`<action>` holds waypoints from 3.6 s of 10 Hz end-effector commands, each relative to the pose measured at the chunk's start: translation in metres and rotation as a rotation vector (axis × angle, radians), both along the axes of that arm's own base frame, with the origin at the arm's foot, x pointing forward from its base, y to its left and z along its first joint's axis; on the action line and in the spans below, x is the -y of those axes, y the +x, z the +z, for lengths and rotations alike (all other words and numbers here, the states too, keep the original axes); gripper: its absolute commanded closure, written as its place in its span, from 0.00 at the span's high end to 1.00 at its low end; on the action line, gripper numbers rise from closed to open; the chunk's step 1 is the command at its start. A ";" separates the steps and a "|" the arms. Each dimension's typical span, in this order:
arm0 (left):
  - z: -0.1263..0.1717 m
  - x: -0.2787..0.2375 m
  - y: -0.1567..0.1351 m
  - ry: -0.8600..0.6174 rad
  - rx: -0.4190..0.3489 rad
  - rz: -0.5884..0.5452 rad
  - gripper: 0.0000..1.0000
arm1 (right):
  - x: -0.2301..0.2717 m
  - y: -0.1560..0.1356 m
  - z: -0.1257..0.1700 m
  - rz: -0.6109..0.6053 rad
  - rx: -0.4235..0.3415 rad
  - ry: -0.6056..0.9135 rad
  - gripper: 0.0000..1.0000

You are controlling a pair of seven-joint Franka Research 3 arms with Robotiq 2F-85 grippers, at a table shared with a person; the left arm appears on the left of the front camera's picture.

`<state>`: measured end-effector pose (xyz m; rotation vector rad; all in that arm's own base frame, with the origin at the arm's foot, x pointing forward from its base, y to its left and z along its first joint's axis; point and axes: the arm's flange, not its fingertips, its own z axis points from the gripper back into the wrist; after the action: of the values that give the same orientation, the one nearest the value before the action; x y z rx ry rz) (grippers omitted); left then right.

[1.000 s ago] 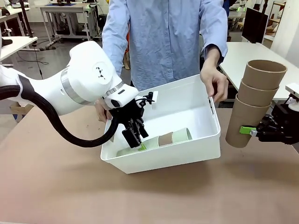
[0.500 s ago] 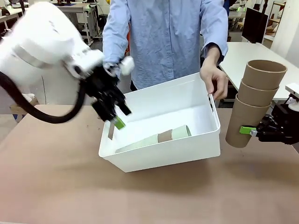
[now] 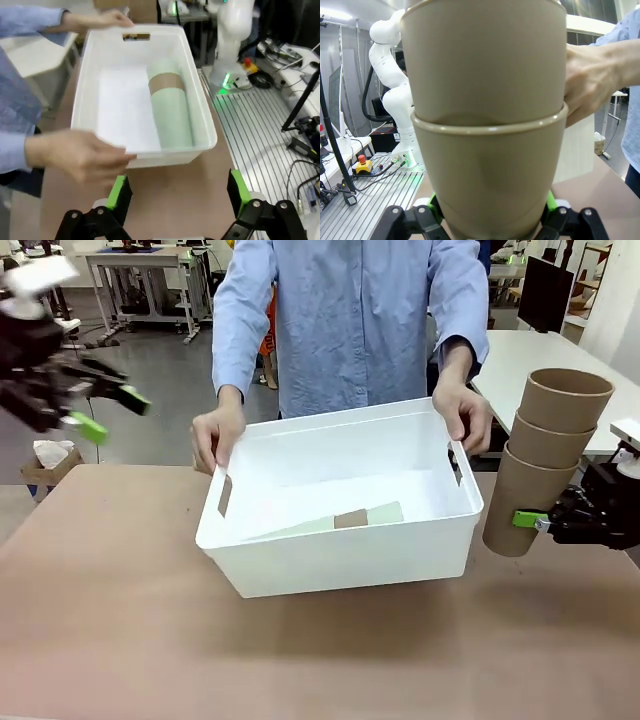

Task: Stack the cups and store them in the basket.
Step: Place the stack of Reusable plastic cups into the Pantry Basket.

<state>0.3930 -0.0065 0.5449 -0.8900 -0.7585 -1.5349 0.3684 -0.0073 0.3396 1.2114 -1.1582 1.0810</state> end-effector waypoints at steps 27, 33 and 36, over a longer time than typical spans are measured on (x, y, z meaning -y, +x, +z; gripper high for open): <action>-0.023 -0.070 -0.015 -0.081 0.029 0.059 1.00 | -0.005 -0.018 0.078 -0.078 0.025 -0.032 0.85; -0.023 -0.070 -0.015 -0.081 0.029 0.059 1.00 | -0.083 -0.022 0.208 -0.192 -0.006 -0.309 0.85; -0.023 -0.070 -0.015 -0.081 0.029 0.059 1.00 | -0.150 -0.004 0.209 -0.211 -0.058 -0.512 0.85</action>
<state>0.3790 0.0627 0.5175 -0.8881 -0.8755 -1.4800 0.3485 0.1273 0.5453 0.7319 -0.9448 1.1093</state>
